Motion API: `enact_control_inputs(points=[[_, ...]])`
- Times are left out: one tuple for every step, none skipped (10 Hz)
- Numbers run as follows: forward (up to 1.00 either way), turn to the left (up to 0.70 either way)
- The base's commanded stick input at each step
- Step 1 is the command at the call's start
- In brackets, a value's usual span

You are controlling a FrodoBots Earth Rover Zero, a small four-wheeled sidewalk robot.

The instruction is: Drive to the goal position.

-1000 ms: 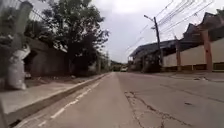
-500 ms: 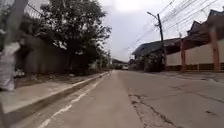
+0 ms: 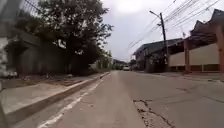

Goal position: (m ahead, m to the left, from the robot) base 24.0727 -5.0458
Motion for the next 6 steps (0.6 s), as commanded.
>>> enact_control_inputs(points=[[0.7,0.0],[0.7,0.0],[0.7,0.0],[0.7,0.0],[0.7,0.0],[0.7,0.0]])
